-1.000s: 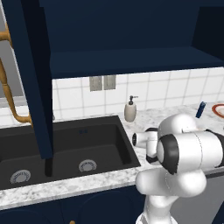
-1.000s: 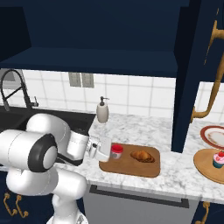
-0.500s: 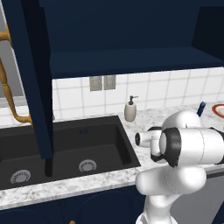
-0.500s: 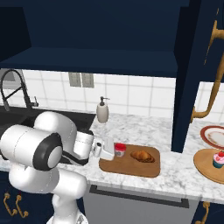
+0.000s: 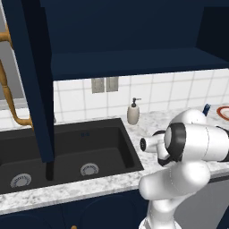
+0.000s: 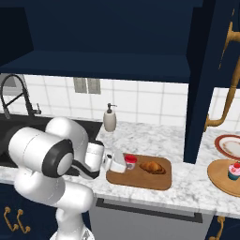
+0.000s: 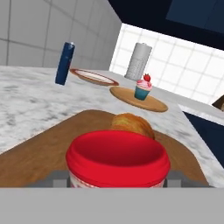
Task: From the different types of pastries on the counter, select a croissant and place it on the cutting board. Then retrieve a jar of jam from the cabinet and place it alongside the croissant on the cutting board.
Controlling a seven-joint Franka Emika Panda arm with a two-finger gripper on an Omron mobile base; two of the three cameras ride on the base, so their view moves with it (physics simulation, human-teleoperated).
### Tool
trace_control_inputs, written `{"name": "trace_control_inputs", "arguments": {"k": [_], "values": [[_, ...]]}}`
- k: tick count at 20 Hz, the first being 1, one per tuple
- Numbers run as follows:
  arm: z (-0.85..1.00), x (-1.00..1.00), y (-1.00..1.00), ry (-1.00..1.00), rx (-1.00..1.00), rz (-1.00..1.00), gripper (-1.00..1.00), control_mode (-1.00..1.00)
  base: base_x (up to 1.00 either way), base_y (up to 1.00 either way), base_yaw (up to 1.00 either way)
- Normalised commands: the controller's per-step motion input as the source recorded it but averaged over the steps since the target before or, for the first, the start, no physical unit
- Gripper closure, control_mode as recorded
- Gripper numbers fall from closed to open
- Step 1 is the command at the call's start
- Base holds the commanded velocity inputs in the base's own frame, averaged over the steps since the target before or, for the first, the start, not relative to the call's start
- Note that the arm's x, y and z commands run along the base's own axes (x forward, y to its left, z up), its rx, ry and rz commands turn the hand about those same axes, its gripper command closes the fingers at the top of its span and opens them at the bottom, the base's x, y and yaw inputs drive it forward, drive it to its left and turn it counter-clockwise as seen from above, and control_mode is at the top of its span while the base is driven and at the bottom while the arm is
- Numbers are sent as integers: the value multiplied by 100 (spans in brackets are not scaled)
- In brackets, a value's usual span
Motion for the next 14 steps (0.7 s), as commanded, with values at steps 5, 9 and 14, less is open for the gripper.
{"name": "trace_control_inputs", "arguments": {"k": [5, 9, 14], "values": [[-39, 0, 25, -9, -3, 0, -100, -100, 0, 0, 0], [-21, -10, 5, -11, -1, 0, -100, -100, 0, 0, 0], [-23, -33, 0, -4, 0, 0, -100, -100, 0, 0, 0]]}}
